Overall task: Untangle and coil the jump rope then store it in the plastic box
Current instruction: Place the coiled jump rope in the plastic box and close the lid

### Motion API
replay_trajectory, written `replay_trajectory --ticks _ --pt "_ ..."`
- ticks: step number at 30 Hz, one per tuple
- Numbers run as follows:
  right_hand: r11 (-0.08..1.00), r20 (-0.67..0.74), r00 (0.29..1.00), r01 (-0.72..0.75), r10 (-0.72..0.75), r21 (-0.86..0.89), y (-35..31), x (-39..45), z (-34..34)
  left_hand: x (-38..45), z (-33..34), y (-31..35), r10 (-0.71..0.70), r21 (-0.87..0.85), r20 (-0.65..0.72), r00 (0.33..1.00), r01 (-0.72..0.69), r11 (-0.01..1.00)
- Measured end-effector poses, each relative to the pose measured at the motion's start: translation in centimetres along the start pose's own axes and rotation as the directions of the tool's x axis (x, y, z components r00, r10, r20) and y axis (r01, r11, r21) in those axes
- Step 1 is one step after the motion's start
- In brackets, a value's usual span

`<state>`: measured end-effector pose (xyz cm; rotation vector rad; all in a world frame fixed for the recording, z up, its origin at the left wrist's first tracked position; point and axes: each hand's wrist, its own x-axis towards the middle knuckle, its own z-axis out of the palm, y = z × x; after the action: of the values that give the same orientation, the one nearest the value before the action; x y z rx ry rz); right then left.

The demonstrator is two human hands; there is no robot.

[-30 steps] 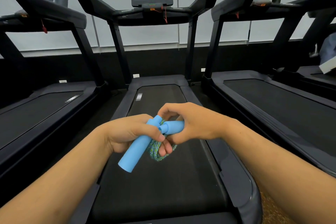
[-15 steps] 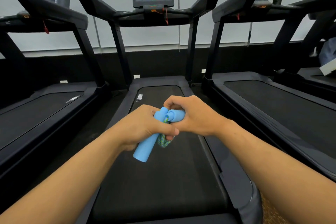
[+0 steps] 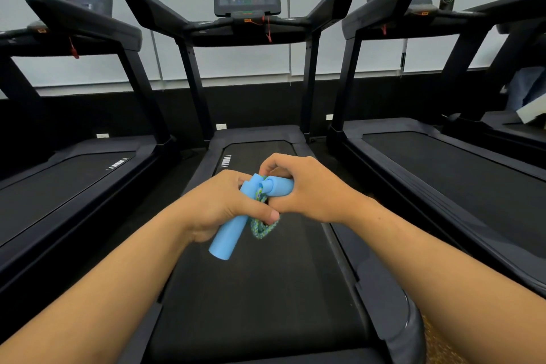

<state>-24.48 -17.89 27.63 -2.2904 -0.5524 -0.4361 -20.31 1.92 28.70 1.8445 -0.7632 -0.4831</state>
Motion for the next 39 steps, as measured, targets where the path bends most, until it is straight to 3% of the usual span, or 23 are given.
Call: replay_trajectory --ticks 4,7,14,18,25,31,35,39 --pt "0.978 -0.106 0.994 0.001 -0.024 -0.208 0.8 0.6 0.7 0.3 0.9 -0.2 0.084 0.074 -0.185 0.979 -0.071 0.995" --pt "0.968 -0.151 0.986 0.032 -0.071 -0.248 1.0 0.9 1.1 0.6 1.0 -0.4 0.138 0.119 -0.260 0.956 -0.110 0.987" --pt "0.993 0.079 0.997 0.030 -0.021 -0.116 2.1 0.7 0.7 0.6 -1.0 -2.1 -0.049 -0.042 0.009 0.999 0.050 0.998" --pt "1.000 -0.001 1.000 -0.009 0.009 -0.014 2.5 1.0 0.9 1.4 -0.2 -2.2 0.006 -0.125 -0.137 0.991 -0.023 0.992" --pt "0.998 -0.133 0.991 0.014 -0.005 0.067 2.9 1.5 1.8 2.0 0.2 -2.5 0.148 -0.032 -0.304 0.941 -0.165 0.986" --pt "0.972 -0.115 0.992 -0.014 0.042 0.236 2.7 1.8 1.2 2.1 0.2 -2.5 0.213 0.016 -0.348 0.913 -0.221 0.975" --pt "0.863 0.052 0.994 -0.113 0.100 0.492 3.3 1.5 0.7 2.1 0.3 -2.5 0.191 -0.069 -0.304 0.933 -0.221 0.973" --pt "0.563 0.158 0.981 -0.192 0.109 0.804 4.4 1.3 1.0 2.1 -0.1 -2.1 0.150 -0.274 -0.234 0.961 -0.213 0.938"
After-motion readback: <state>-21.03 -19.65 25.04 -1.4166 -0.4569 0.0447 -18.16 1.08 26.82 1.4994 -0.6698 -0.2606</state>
